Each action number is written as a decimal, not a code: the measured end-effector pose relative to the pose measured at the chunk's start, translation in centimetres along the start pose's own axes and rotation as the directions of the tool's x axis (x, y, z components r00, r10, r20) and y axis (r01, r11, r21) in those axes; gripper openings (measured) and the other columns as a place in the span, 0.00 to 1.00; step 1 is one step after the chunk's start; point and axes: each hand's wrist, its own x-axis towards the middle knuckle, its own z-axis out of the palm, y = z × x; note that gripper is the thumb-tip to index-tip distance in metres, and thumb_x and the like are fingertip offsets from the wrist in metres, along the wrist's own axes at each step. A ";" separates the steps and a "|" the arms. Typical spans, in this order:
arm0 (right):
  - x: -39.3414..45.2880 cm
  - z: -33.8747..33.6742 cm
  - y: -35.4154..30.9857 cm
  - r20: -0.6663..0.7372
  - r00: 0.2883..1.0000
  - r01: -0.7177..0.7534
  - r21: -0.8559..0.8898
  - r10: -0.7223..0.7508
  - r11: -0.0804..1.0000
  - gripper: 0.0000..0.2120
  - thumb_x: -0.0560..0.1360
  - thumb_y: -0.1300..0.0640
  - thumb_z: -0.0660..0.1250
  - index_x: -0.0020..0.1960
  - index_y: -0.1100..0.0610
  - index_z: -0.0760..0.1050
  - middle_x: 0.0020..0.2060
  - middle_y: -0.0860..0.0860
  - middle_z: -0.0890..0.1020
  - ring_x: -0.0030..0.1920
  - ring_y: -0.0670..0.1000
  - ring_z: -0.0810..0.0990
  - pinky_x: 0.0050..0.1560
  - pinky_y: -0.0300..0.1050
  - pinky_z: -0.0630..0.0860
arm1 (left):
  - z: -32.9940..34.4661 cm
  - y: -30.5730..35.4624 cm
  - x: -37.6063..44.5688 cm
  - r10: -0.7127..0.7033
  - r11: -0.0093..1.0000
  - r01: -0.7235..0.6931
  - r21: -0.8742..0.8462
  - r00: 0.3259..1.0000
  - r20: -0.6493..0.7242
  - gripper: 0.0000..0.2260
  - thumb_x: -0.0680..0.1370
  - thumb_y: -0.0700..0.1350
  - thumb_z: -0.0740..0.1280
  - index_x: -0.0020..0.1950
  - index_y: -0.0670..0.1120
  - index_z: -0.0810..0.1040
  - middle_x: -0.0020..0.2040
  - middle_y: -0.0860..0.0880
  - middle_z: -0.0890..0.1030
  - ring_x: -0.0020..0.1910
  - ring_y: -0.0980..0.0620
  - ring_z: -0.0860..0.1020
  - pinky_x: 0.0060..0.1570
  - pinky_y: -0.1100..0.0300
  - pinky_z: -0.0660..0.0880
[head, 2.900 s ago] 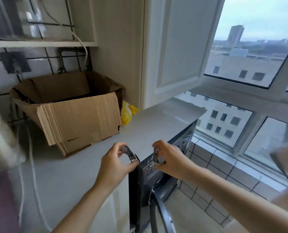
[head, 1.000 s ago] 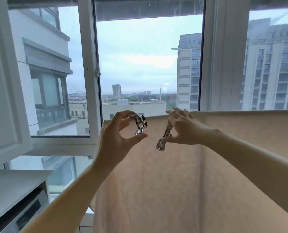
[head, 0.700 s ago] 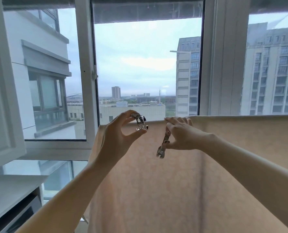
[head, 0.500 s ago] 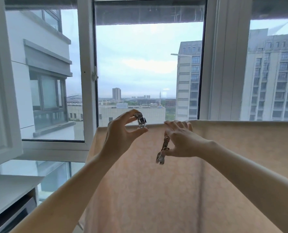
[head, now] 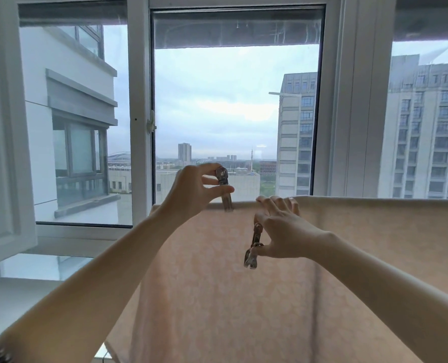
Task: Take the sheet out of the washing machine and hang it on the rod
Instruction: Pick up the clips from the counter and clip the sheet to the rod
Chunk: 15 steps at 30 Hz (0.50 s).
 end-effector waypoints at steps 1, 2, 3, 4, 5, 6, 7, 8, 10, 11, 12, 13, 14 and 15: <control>0.0 0.1 0.0 0.000 1.000 0.001 0.003 -0.001 1.000 0.27 0.67 0.32 0.65 0.53 0.53 0.71 0.74 0.52 0.52 0.73 0.56 0.49 0.70 0.68 0.46 | -0.1 -0.1 0.4 -0.009 1.000 0.010 -0.006 1.000 0.018 0.31 0.62 0.58 0.74 0.60 0.43 0.79 0.55 0.49 0.82 0.48 0.55 0.83 0.51 0.55 0.80; 0.0 0.1 0.0 0.000 1.000 0.003 0.006 -0.003 1.000 0.26 0.67 0.32 0.65 0.52 0.52 0.71 0.74 0.52 0.52 0.73 0.57 0.49 0.70 0.68 0.46 | -0.1 -0.2 0.7 -0.018 1.000 0.019 -0.010 0.999 0.035 0.30 0.63 0.57 0.75 0.61 0.43 0.79 0.55 0.49 0.82 0.48 0.55 0.83 0.51 0.55 0.80; 0.0 0.2 0.0 0.000 1.000 0.004 0.005 -0.004 1.000 0.26 0.67 0.32 0.65 0.52 0.52 0.71 0.74 0.51 0.52 0.73 0.57 0.49 0.70 0.68 0.46 | -0.1 -0.2 1.1 -0.030 0.999 0.031 -0.009 0.998 0.052 0.29 0.64 0.55 0.76 0.61 0.43 0.78 0.55 0.49 0.82 0.49 0.54 0.83 0.52 0.55 0.79; 0.0 0.2 0.1 0.000 1.000 0.005 -0.001 -0.005 1.000 0.26 0.67 0.32 0.65 0.53 0.52 0.71 0.74 0.51 0.52 0.72 0.57 0.50 0.70 0.68 0.46 | -0.2 -0.1 1.4 -0.040 0.999 0.040 -0.003 0.996 0.076 0.27 0.65 0.53 0.76 0.61 0.43 0.78 0.55 0.49 0.82 0.49 0.54 0.83 0.52 0.56 0.79; 0.1 0.2 0.1 -0.003 1.000 0.006 -0.009 -0.006 1.000 0.27 0.67 0.31 0.65 0.53 0.51 0.72 0.73 0.51 0.53 0.72 0.57 0.50 0.70 0.67 0.47 | -0.2 0.0 1.8 -0.041 0.999 0.041 0.004 0.994 0.105 0.24 0.66 0.50 0.77 0.60 0.43 0.79 0.55 0.50 0.82 0.49 0.54 0.82 0.51 0.57 0.78; 0.2 0.2 0.2 -0.009 1.000 0.006 -0.017 -0.006 1.000 0.27 0.66 0.31 0.65 0.53 0.51 0.72 0.73 0.51 0.54 0.71 0.57 0.51 0.70 0.65 0.48 | -0.4 0.1 2.1 -0.038 0.999 0.036 0.016 0.990 0.135 0.21 0.68 0.48 0.76 0.58 0.44 0.79 0.53 0.51 0.82 0.48 0.54 0.83 0.50 0.58 0.78; 0.3 0.1 0.3 -0.016 1.000 0.005 -0.023 -0.006 1.000 0.27 0.66 0.31 0.65 0.53 0.51 0.72 0.72 0.51 0.54 0.71 0.57 0.53 0.70 0.64 0.50 | -0.6 0.2 2.5 -0.034 0.999 0.030 0.027 0.987 0.160 0.19 0.68 0.47 0.76 0.57 0.44 0.80 0.52 0.52 0.82 0.47 0.55 0.82 0.50 0.58 0.77; 0.3 0.0 0.4 -0.022 1.000 0.004 -0.026 -0.005 1.000 0.28 0.66 0.30 0.65 0.53 0.51 0.72 0.72 0.51 0.55 0.70 0.57 0.54 0.69 0.62 0.52 | -0.8 0.3 2.9 -0.035 0.999 0.028 0.042 0.985 0.172 0.19 0.68 0.47 0.76 0.57 0.44 0.80 0.51 0.52 0.82 0.46 0.56 0.82 0.51 0.57 0.78; 0.4 -0.1 0.5 -0.034 0.999 0.005 -0.021 -0.006 1.000 0.28 0.66 0.30 0.64 0.53 0.51 0.72 0.70 0.51 0.57 0.69 0.55 0.55 0.68 0.59 0.53 | -1.3 0.2 3.6 -0.044 0.996 0.030 0.089 0.985 0.165 0.19 0.68 0.48 0.76 0.57 0.43 0.81 0.52 0.50 0.82 0.48 0.55 0.81 0.54 0.56 0.77; 0.4 -0.1 0.4 -0.039 0.999 0.007 -0.017 -0.008 1.000 0.28 0.66 0.30 0.64 0.53 0.50 0.72 0.70 0.51 0.57 0.69 0.55 0.55 0.68 0.59 0.53 | -1.5 0.0 3.8 -0.044 0.994 0.027 0.108 0.986 0.159 0.19 0.69 0.48 0.75 0.57 0.42 0.81 0.52 0.49 0.83 0.49 0.55 0.80 0.55 0.57 0.76; 0.4 -0.1 0.2 -0.044 0.999 0.009 -0.016 -0.009 1.000 0.28 0.66 0.30 0.64 0.53 0.50 0.72 0.70 0.51 0.57 0.69 0.55 0.55 0.68 0.60 0.52 | -1.6 -0.2 3.8 -0.045 0.993 0.027 0.118 0.987 0.155 0.18 0.69 0.48 0.75 0.56 0.42 0.81 0.51 0.47 0.83 0.49 0.55 0.79 0.55 0.58 0.75; 0.3 0.0 0.1 -0.049 0.999 0.010 -0.021 -0.011 1.000 0.28 0.66 0.30 0.64 0.53 0.50 0.72 0.71 0.51 0.56 0.69 0.55 0.54 0.69 0.61 0.51 | -1.5 -0.3 3.8 -0.048 0.992 0.029 0.119 0.987 0.154 0.17 0.69 0.47 0.75 0.55 0.42 0.82 0.50 0.47 0.83 0.49 0.55 0.79 0.54 0.59 0.74; 0.2 0.1 -0.1 -0.054 0.998 0.012 -0.030 -0.014 0.999 0.28 0.66 0.30 0.64 0.53 0.50 0.72 0.71 0.51 0.56 0.69 0.56 0.54 0.70 0.62 0.49 | -1.3 -0.5 3.6 -0.056 0.993 0.039 0.111 0.986 0.155 0.16 0.69 0.47 0.75 0.54 0.42 0.82 0.50 0.48 0.83 0.49 0.55 0.79 0.54 0.59 0.74; 0.2 0.2 -0.2 -0.056 0.998 0.012 -0.037 -0.014 0.999 0.28 0.66 0.30 0.64 0.53 0.51 0.72 0.71 0.51 0.55 0.70 0.56 0.53 0.70 0.63 0.48 | -1.1 -0.8 3.4 -0.063 0.995 0.049 0.091 0.986 0.157 0.16 0.69 0.47 0.75 0.53 0.42 0.82 0.49 0.49 0.83 0.49 0.55 0.79 0.55 0.58 0.75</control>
